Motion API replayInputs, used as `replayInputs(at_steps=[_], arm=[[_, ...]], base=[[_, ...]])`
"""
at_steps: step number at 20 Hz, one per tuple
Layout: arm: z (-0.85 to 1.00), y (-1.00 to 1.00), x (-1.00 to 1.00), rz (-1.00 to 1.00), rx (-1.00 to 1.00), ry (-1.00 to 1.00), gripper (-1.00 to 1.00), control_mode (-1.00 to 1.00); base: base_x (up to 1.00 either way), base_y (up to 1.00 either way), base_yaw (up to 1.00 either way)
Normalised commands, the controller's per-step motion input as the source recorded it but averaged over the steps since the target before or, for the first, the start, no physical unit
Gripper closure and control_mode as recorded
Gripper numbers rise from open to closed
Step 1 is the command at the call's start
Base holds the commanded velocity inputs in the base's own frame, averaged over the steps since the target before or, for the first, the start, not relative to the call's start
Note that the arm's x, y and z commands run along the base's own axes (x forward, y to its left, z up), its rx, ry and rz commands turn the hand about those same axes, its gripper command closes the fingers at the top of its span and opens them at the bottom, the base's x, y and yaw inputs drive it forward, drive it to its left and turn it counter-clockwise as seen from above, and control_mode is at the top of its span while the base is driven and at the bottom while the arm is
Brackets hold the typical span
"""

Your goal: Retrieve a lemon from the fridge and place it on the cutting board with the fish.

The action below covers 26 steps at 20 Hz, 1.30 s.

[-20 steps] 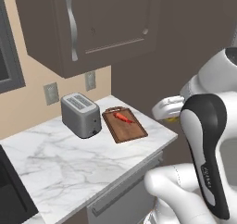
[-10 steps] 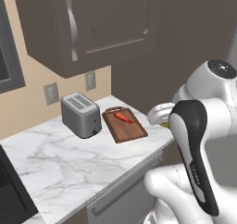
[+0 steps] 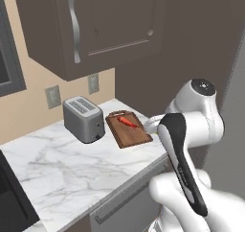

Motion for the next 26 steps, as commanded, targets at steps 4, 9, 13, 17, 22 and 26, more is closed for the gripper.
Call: replayInputs(at_steps=[4, 9, 13, 17, 22, 26], arm=[[-0.55, 0.19, 0.58, 0.00, -0.04, 0.00, 1.00, -1.00], [-0.33, 0.16, 0.52, 0.00, 0.00, 0.00, 1.00, -1.00], [-0.13, 0.05, 0.48, 0.00, 0.00, 0.00, 1.00, -1.00], [-0.08, 0.00, 0.38, 0.00, 0.00, 0.00, 1.00, -1.00], [-0.09, 0.10, 0.34, 0.00, 0.00, 0.00, 1.00, -1.00], [-0.14, 0.15, 0.25, 0.00, 0.00, 0.02, 1.00, -1.00]], base=[[0.00, 0.00, 0.00], [0.00, 0.00, 0.00], [0.00, 0.00, 0.00], [0.00, 0.00, 0.00], [0.00, 0.00, 0.00], [0.00, 0.00, 0.00]])
